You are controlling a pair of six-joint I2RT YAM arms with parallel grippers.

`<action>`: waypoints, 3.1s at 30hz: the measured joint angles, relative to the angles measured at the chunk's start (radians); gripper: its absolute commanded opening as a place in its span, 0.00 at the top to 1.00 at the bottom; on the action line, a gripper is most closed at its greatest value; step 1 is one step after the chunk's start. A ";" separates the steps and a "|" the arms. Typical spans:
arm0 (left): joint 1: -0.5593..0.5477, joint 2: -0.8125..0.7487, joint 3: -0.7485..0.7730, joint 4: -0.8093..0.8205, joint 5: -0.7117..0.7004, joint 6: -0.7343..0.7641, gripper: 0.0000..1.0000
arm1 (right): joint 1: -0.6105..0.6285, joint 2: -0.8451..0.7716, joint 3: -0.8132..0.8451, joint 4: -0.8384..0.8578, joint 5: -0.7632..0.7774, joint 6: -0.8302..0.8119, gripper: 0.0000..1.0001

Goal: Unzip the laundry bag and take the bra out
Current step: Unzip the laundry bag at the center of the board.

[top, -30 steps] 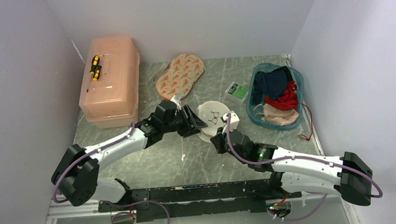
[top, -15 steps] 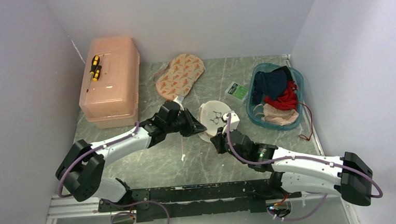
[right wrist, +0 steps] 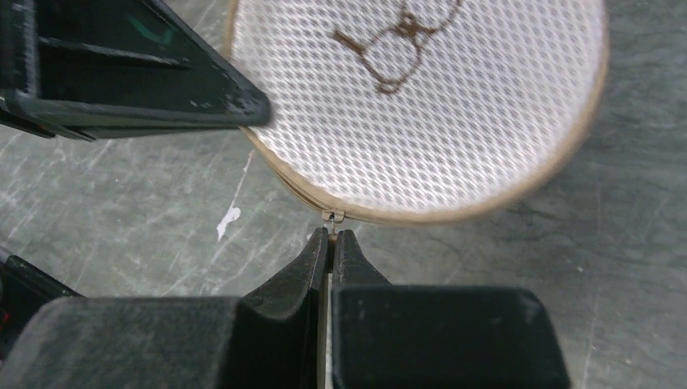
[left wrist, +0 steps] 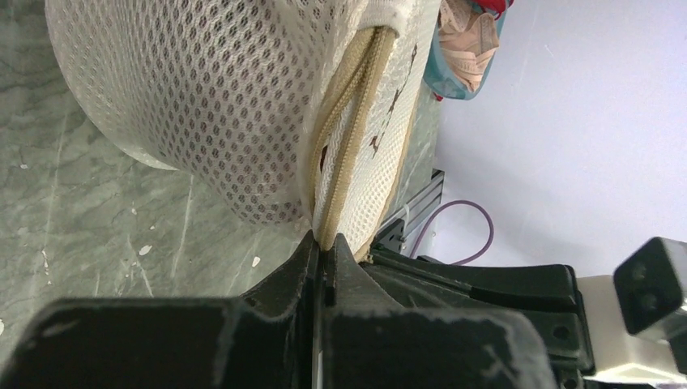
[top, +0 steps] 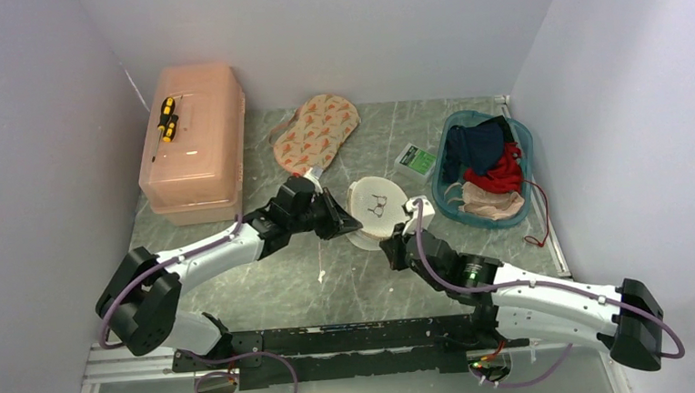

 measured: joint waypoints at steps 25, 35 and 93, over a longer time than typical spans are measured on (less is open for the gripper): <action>0.139 0.036 0.232 -0.114 0.355 0.266 0.97 | -0.047 -0.137 0.063 -0.121 -0.076 -0.138 1.00; 0.222 0.147 0.319 -0.019 0.555 0.346 0.97 | -0.004 -0.041 0.090 -0.014 -0.096 -0.126 1.00; -0.031 -0.013 -0.059 -0.014 -0.060 -0.169 0.78 | 0.002 0.064 0.000 0.146 -0.109 -0.088 1.00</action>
